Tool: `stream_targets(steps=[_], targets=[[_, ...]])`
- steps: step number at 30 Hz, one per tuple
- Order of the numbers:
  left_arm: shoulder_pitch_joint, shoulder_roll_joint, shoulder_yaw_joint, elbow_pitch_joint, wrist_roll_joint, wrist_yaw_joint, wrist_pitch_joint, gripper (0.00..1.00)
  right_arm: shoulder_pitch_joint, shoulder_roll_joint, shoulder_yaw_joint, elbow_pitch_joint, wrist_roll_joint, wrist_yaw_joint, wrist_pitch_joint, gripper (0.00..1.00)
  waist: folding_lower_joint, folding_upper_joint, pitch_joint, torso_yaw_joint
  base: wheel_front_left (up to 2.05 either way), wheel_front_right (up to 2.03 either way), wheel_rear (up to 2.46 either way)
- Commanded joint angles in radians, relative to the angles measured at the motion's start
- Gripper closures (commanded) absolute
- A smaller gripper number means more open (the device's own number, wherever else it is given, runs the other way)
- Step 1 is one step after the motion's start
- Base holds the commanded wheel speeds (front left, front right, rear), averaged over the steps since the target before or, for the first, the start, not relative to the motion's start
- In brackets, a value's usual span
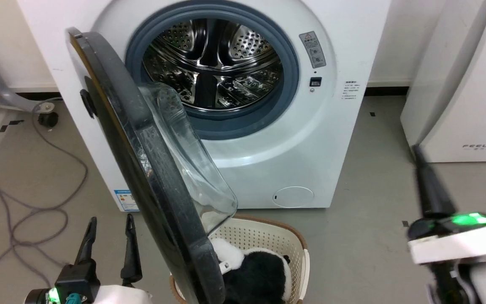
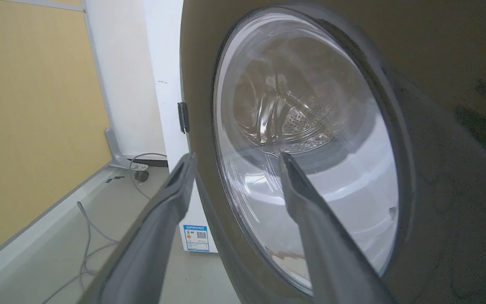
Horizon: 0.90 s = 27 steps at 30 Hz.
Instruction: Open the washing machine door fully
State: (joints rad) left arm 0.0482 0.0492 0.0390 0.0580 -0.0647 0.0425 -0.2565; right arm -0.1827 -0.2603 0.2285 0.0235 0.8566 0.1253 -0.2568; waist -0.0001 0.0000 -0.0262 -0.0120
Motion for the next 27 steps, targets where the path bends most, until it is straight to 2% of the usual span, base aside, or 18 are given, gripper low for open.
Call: stream_targets(steps=[1,6,10,14,22,23,24,25,27], targets=[[0.015,0.001,0.004,-0.005,0.001,0.005,-0.005,0.0,0.023,0.025,-0.065,-0.021,-0.089,0.005,-0.004,1.0,0.0001,0.0,0.002,-0.007,0.0,0.0,0.0],[0.017,0.001,0.005,-0.011,0.002,0.005,-0.005,0.0,0.083,0.075,-0.195,-0.08,-0.46,0.005,-0.005,1.0,0.0001,0.0,0.007,-0.014,0.0,0.0,0.0],[0.014,0.001,0.003,-0.015,0.003,0.004,-0.005,0.0,0.135,0.117,-0.238,-0.099,-0.675,0.005,-0.005,1.0,0.0001,0.0,0.009,-0.012,0.0,0.0,0.0],[0.012,0.001,-0.001,-0.019,0.002,0.005,-0.005,0.0,0.21,0.164,-0.258,-0.067,-0.74,0.005,-0.005,1.0,0.0001,0.0,0.009,-0.003,0.0,0.0,0.0],[0.01,0.001,-0.003,-0.018,0.001,0.006,-0.005,0.0,0.272,0.197,-0.235,0.029,-0.723,0.005,-0.005,1.0,0.0001,0.0,0.013,0.009,0.0,0.0,0.0],[0.01,0.001,-0.002,-0.017,0.001,0.006,-0.005,0.0,0.271,0.199,-0.237,0.033,-0.721,0.005,-0.005,0.97,0.0001,0.0,0.012,0.009,0.0,0.0,0.0],[0.01,0.001,-0.002,-0.015,0.001,0.006,-0.005,0.0,0.271,0.201,-0.238,0.035,-0.723,0.005,-0.005,0.58,0.0001,0.0,0.012,0.01,0.0,0.0,0.0],[0.01,0.001,-0.002,-0.014,0.001,0.006,-0.005,0.0,0.27,0.202,-0.239,0.034,-0.729,0.005,-0.005,0.0,0.0001,0.0,0.011,0.011,0.0,0.0,0.0],[0.011,0.001,0.0,-0.013,0.0,0.008,-0.005,0.0,0.268,0.205,-0.243,0.029,-0.739,0.005,-0.005,0.0,0.0001,0.0,0.009,0.013,0.0,0.0,0.0]])
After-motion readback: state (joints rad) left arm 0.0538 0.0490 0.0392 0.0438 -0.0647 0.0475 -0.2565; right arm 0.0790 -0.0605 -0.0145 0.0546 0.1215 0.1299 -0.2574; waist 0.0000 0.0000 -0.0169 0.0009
